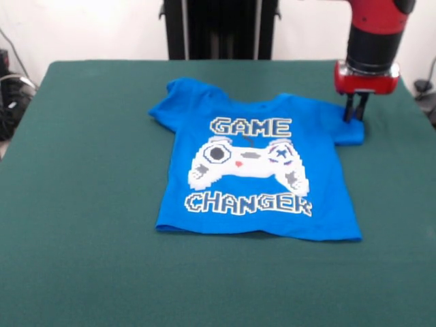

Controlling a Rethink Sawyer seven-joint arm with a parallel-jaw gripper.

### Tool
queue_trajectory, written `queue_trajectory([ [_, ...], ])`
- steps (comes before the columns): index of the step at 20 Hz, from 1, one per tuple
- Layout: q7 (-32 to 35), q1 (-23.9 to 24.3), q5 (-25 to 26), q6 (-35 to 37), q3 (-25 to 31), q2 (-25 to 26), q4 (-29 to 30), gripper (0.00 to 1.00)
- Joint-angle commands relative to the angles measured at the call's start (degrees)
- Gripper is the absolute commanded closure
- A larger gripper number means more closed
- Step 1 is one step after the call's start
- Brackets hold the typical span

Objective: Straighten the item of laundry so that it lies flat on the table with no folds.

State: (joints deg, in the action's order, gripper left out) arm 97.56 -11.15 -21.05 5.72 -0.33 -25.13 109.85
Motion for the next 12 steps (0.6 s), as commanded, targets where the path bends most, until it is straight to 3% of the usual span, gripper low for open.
queue_trajectory([
  [1,18.00,-5.31,-7.25,-2.77,10.80,3.43,-5.97,1.00],
  [12,17.01,-6.30,-10.05,-2.40,10.73,3.32,-6.36,1.00],
])
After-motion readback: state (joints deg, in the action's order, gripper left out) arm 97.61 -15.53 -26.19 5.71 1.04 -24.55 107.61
